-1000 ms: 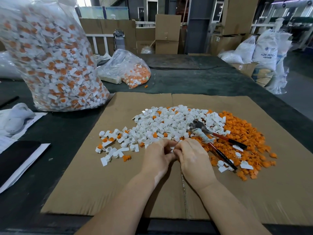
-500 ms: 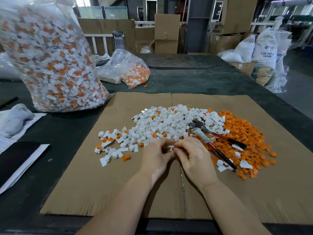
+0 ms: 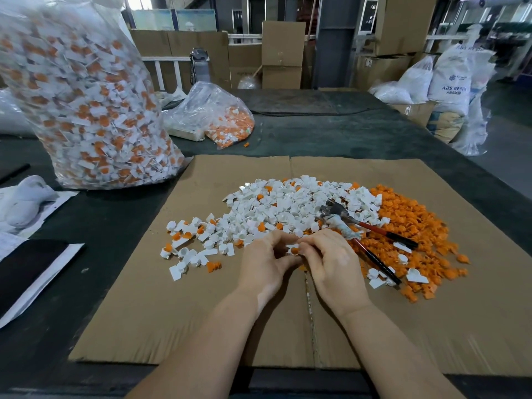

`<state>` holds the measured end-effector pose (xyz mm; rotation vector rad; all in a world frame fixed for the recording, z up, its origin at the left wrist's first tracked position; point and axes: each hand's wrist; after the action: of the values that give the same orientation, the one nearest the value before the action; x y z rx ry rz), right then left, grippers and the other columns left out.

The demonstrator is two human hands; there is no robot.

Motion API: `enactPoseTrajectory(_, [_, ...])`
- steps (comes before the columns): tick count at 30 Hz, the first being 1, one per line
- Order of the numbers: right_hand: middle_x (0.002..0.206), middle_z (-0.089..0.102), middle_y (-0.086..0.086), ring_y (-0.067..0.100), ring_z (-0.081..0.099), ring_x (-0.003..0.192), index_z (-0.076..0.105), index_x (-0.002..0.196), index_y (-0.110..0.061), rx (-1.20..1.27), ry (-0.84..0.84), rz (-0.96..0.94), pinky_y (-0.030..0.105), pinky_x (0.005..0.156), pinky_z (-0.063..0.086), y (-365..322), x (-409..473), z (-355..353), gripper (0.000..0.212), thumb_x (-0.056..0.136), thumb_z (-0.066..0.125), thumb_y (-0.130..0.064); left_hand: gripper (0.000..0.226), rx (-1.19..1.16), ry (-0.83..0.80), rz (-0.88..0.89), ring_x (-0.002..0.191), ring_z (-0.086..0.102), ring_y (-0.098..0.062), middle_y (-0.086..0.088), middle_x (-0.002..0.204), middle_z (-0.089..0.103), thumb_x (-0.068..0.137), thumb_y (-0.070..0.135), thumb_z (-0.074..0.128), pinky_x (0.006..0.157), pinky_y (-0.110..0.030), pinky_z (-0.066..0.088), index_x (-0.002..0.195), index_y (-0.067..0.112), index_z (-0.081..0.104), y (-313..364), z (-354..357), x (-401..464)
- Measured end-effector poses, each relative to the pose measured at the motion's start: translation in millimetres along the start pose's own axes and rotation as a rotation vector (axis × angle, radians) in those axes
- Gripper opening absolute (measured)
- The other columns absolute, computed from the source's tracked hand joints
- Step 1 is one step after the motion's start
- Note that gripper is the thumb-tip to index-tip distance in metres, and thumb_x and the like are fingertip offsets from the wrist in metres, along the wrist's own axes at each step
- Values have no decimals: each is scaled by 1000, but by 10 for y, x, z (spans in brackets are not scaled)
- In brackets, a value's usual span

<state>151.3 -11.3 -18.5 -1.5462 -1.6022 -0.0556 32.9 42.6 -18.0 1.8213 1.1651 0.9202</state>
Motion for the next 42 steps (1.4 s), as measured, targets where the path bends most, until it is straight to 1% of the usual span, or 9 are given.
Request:
enactPoseTrajectory(4, [83, 64, 4, 18, 59, 84, 68, 86, -3, 26, 46, 42, 22, 76, 44, 9, 8, -25, 8, 86, 61, 1, 33, -70, -9, -29, 78, 59, -9, 10, 84, 65, 73, 3, 77, 77, -20, 48, 92, 26, 64, 5, -12, 1])
enactPoseTrajectory(11, [85, 64, 4, 19, 59, 87, 70, 86, -4, -50, -45, -68, 23, 80, 47, -9, -20, -9, 9, 81, 66, 2, 27, -32, -3, 11, 69, 53, 10, 13, 83, 64, 74, 3, 75, 67, -4, 41, 95, 19, 69, -3, -14, 0])
enactPoseTrajectory(14, [82, 63, 6, 22, 60, 83, 69, 83, -4, -91, -81, -108, 27, 75, 49, -13, -23, 5, 6, 78, 70, 0, 27, 24, 0, 34, 77, 56, 4, 13, 85, 65, 75, 0, 72, 71, -6, 43, 95, 19, 70, 0, -5, 0])
enactPoseTrajectory(21, [74, 60, 6, 24, 58, 74, 64, 74, -4, -163, -48, -141, 28, 63, 48, -16, -18, 33, 12, 74, 75, -1, 23, 97, 14, 42, 71, 53, 5, 20, 74, 58, 76, 6, 73, 62, -2, 38, 92, 22, 70, -7, 18, 1])
enactPoseTrajectory(24, [77, 61, 5, 23, 59, 77, 65, 78, -5, -145, 0, -125, 27, 68, 47, -11, -17, 23, 8, 77, 74, -5, 24, 102, 35, 49, 74, 53, 2, 17, 82, 59, 79, 7, 71, 65, 0, 38, 99, 21, 68, -8, 16, 3])
enactPoseTrajectory(32, [76, 59, 3, 20, 56, 75, 65, 79, -5, -121, 30, -129, 24, 70, 46, -4, -24, 13, 7, 84, 66, -10, 27, 167, 275, 39, 76, 54, 0, 18, 92, 45, 86, 18, 67, 70, -3, 38, 113, 21, 66, -71, -432, 113])
enactPoseTrajectory(34, [76, 59, 2, 19, 56, 74, 64, 78, -6, -119, 26, -134, 26, 68, 48, -11, -26, 16, 6, 83, 67, -8, 30, 266, 362, -12, 92, 54, -9, 9, 98, 49, 88, 20, 64, 80, -10, 36, 118, 18, 63, -146, -639, 211])
enactPoseTrajectory(37, [75, 59, 2, 18, 56, 74, 64, 76, -6, -120, 16, -141, 26, 65, 48, -18, -27, 18, 7, 81, 68, -6, 33, 525, 404, -149, 114, 45, -28, -10, 118, 54, 93, 24, 56, 94, -36, 36, 125, 16, 59, -286, -866, 360])
enactPoseTrajectory(42, [73, 58, 2, 17, 55, 73, 63, 74, -6, -139, -7, -149, 26, 64, 48, -12, -25, 20, 9, 81, 69, -4, 35, 727, 313, -247, 120, 41, -29, -10, 126, 52, 97, 32, 47, 96, -41, 36, 129, 20, 55, -404, -946, 435])
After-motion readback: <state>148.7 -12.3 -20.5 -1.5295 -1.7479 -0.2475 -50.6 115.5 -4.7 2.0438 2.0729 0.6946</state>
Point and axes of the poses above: each hand's wrist, its own x-axis towards the middle knuckle, its own z-axis out of the palm, y = z × x
